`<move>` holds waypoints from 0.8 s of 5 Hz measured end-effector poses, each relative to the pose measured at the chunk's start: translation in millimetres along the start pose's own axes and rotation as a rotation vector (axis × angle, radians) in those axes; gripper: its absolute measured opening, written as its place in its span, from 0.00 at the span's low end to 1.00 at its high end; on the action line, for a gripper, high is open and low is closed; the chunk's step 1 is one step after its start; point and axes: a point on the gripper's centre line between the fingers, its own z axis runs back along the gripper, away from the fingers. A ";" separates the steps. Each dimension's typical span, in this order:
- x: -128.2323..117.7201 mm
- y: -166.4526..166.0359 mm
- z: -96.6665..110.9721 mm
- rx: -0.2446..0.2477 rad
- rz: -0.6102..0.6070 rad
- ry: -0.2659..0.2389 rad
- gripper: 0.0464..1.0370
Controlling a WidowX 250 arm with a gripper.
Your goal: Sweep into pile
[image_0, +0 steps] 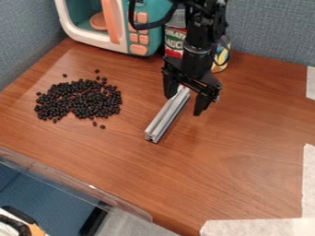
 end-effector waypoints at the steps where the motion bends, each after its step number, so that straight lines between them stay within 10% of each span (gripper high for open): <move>1: -3.5 -1.7 -10.3 -0.003 -0.001 0.029 0.96; 4: -14.4 8.1 3.5 0.055 -0.007 0.008 0.96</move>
